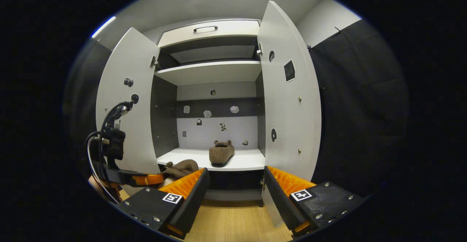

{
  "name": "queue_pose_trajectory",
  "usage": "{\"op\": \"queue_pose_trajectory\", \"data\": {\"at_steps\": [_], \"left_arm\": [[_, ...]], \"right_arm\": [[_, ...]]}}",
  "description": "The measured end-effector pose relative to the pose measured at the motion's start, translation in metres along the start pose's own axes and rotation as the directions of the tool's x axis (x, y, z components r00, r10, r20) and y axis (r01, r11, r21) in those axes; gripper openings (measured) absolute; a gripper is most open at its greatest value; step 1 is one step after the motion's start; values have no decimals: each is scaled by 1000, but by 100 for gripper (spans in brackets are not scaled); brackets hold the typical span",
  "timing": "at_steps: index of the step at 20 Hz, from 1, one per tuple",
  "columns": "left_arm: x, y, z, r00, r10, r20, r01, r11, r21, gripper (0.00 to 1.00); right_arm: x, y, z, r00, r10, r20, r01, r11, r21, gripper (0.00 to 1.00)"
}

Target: Grab one shoe with the right hand and put it into the shoe cabinet, grab the other shoe with the left hand and put it into the shoe cabinet; then close the right door with the right hand and the left door with the left hand.

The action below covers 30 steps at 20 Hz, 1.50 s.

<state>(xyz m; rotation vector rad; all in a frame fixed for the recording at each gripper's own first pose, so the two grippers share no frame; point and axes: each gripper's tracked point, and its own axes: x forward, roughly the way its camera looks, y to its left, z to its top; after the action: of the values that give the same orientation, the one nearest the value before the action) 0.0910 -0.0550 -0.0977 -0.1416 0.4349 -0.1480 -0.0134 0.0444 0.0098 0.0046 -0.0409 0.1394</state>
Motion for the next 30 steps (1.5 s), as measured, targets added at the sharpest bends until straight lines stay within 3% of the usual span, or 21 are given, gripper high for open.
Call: {"op": "queue_pose_trajectory", "data": {"at_steps": [6, 12, 16, 22, 24, 25, 27, 28, 29, 30], "left_arm": [[40, 6, 81, 992, 44, 116, -43, 999, -7, 7], [117, 24, 131, 987, 92, 130, -85, 995, -54, 6], [166, 35, 146, 986, 124, 108, -120, 992, -40, 7], [223, 56, 136, 978, 203, 37, -206, 975, 81, 7], [221, 54, 139, 979, 196, 61, -200, 977, 75, 11], [215, 51, 147, 978, 185, 93, -192, 978, 74, 20], [197, 48, 157, 973, 179, 142, -195, 975, 107, 28], [183, 46, 161, 971, 174, 165, -197, 971, 134, 39], [171, 44, 164, 968, 168, 188, -199, 967, 158, 64], [157, 41, 164, 964, 163, 212, -201, 964, 176, 66]], "right_arm": [[-1, -3, -4, 1000, -4, -4, 4, 1000, 21, 92], [7, -9, -4, 1000, -16, -11, 16, 999, 43, 92], [12, -14, -5, 999, -26, -20, 27, 998, 62, 92], [16, -22, 0, 999, -35, -37, 38, 996, 75, 92], [17, -21, -2, 998, -37, -41, 40, 997, 72, 92], [17, -21, -3, 998, -38, -43, 41, 997, 70, 92], [18, -21, -4, 998, -39, -45, 42, 997, 70, 92], [18, -21, -4, 998, -39, -43, 42, 996, 72, 93], [18, -21, -3, 998, -39, -40, 42, 996, 74, 92], [17, -22, -2, 999, -39, -37, 42, 996, 74, 92]]}}
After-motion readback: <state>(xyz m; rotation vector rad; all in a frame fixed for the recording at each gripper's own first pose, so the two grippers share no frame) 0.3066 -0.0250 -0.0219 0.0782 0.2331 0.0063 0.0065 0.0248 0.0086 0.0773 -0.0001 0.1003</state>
